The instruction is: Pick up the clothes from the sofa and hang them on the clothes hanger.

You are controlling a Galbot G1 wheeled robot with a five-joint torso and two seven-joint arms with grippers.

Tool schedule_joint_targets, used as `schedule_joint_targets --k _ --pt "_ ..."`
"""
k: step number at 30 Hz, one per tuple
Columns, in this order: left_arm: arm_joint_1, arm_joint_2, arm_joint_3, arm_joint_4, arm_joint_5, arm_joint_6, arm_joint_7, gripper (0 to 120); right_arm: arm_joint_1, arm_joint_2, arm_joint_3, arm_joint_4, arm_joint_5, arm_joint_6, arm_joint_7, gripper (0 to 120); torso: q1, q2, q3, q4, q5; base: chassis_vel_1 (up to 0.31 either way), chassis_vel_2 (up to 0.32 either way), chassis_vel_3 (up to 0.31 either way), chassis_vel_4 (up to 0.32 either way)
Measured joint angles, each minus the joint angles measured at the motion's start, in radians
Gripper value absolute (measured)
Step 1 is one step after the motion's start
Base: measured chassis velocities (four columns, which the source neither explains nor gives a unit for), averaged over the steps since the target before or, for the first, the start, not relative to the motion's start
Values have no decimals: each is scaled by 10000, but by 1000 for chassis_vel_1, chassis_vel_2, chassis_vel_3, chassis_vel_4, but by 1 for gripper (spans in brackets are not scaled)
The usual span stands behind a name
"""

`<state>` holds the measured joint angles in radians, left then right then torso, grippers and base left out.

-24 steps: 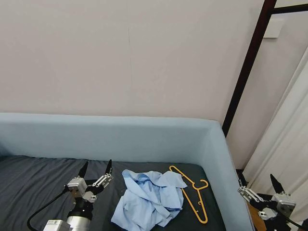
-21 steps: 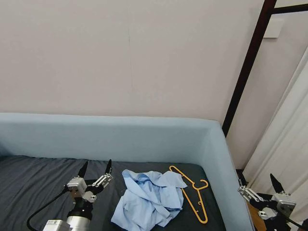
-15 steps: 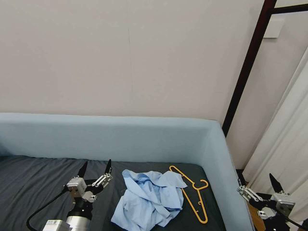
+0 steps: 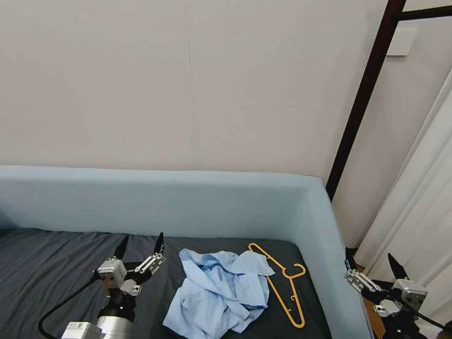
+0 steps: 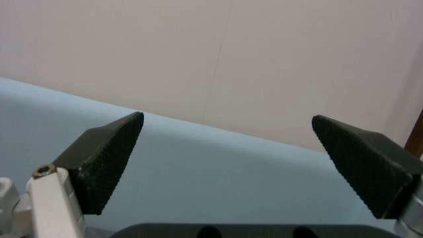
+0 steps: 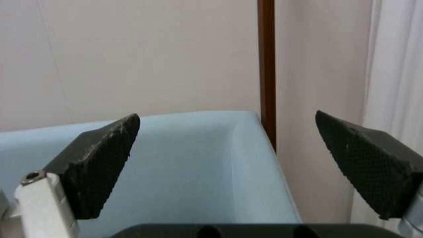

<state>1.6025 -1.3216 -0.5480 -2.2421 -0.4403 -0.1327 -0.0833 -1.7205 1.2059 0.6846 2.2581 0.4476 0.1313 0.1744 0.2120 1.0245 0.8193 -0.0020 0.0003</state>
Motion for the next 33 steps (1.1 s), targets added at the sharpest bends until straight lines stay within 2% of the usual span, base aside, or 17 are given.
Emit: schedule_joint_targets --k 2,8,10,12,17,19,20,25,28,29,31,33 --pt "151 -15 -84 -95 48 -10 -18 100 438 -590 -69 -335 584 -186 4 100 0 0 0 4 -3 0 0 0 0" --pt "437 -54 -224 -321 189 -186 -62 100 1439 -1379 -526 -872 2219 -533 26 100 0 0 1 4 -2 0 0 0 0" --pt "778 -142 -574 -598 447 -524 -201 100 2838 -1946 -1464 -1220 5063 -1471 655 100 1 0 1 7 -4 0 0 0 0" --pt "980 -197 -906 -838 478 -652 -287 100 4030 -2113 -2279 -1604 6820 -2180 1261 100 0 0 0 6 -3 0 0 0 0" --pt "1172 -209 -1383 -1131 485 -754 -354 100 5841 -2080 -3669 -2450 8880 -3163 2122 100 1 -1 1 6 -5 0 0 0 0" --pt "1232 -226 -1602 -1290 485 -779 -385 100 6720 -1784 -4381 -3181 9888 -3814 2842 100 1 -1 1 5 -4 0 0 0 0" --pt "1232 -226 -1602 -1290 485 -779 -385 100 6720 -1784 -4381 -3181 9888 -3814 2842 100 1 -1 1 5 -4 0 0 0 0" --pt "1372 -389 -1920 -1595 603 -889 -402 100 8063 -850 -5409 -5300 10584 -4873 3697 100 1 -1 1 4 -4 0 0 0 0" --pt "1413 -436 -1929 -1658 637 -896 -402 100 8308 -634 -5586 -5812 10553 -5025 3769 100 1 -1 1 4 -5 0 0 0 0" --pt "1446 -483 -1930 -1710 670 -908 -402 100 8502 -440 -5718 -6310 10428 -5125 3828 100 1 -1 0 6 -6 0 0 0 0" --pt "1529 -625 -1959 -1841 765 -936 -401 100 9199 212 -6061 -8265 9437 -5359 3586 100 1 -1 1 4 -5 0 0 0 0" --pt "1558 -650 -1977 -1857 786 -955 -405 100 9325 306 -6092 -8630 9181 -5359 3509 100 1 -1 0 3 -4 0 0 0 0"
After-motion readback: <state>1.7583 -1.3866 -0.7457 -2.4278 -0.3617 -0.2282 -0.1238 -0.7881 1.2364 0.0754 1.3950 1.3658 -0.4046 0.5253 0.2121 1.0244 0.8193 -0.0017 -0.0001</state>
